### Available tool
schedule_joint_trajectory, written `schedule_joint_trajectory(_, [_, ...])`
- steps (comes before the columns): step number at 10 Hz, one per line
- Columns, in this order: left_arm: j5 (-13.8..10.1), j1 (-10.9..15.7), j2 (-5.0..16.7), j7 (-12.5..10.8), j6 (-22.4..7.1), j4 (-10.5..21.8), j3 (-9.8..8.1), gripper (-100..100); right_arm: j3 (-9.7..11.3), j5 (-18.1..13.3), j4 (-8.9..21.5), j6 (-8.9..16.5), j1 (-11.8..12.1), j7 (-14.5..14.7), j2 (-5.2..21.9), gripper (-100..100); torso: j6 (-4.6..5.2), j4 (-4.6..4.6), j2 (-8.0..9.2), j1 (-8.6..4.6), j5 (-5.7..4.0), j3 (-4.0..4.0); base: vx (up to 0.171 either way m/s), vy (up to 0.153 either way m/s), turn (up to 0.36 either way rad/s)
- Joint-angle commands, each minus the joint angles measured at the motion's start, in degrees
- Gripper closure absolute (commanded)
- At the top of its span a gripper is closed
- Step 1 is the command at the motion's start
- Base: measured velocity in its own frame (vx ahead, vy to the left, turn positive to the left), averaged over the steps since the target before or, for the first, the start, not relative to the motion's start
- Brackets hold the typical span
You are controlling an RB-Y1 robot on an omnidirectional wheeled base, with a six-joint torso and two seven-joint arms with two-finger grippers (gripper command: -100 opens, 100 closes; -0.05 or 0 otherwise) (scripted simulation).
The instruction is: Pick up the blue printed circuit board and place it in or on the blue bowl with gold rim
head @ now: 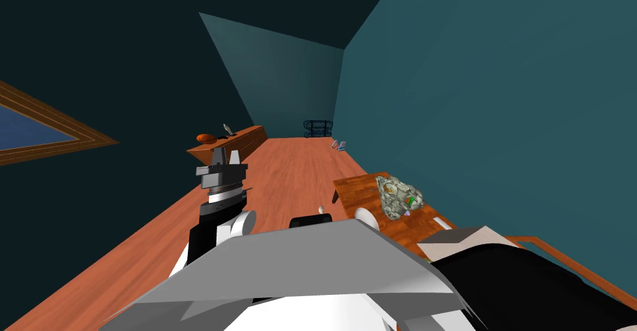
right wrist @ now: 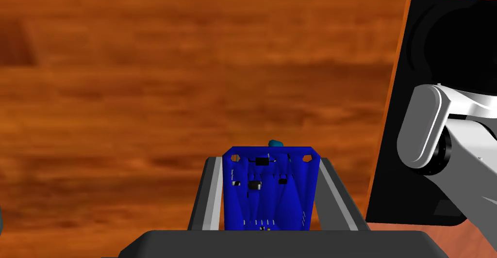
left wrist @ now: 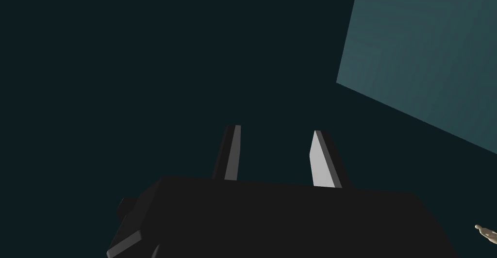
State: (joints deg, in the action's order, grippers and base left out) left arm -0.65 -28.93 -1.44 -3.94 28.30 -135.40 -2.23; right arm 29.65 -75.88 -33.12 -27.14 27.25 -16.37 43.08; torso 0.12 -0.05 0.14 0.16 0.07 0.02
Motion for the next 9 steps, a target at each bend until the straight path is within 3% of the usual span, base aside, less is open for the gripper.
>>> schedule_joint_trajectory(1, [0.00, 0.00, 0.00, 0.00, 0.00, 0.00, 0.00, 0, -0.20, 0.52, 0.07, -2.50, 0.51, -0.90, 2.16, 100, 0.00, 0.00, 0.00, 0.00, 0.00, 0.00, -0.047, 0.016, 0.112])
schedule_joint_trajectory(6, [0.00, 0.00, 0.00, 0.00, 0.00, 0.00, 0.00, 0, -1.53, 2.01, 0.91, -7.73, 0.28, -1.77, 6.58, 100, 0.04, 0.00, 0.09, -0.02, 0.01, 0.04, -0.061, 0.005, 0.062])
schedule_joint_trajectory(8, [0.00, 0.00, 0.00, 0.00, 0.00, 0.00, 0.00, 0, -1.53, 2.01, 0.91, -7.73, 0.28, -1.77, 6.58, 100, 0.04, 0.00, 0.06, -0.02, -0.02, 0.03, -0.029, 0.001, 0.009])
schedule_joint_trajectory(9, [0.00, 0.00, 0.00, 0.00, 0.00, 0.00, 0.00, 0, -2.24, 2.64, 1.06, -9.67, 0.02, -2.03, 8.27, 100, 0.02, 0.02, -0.03, -0.01, -0.06, 0.00, -0.051, 0.015, 0.077])
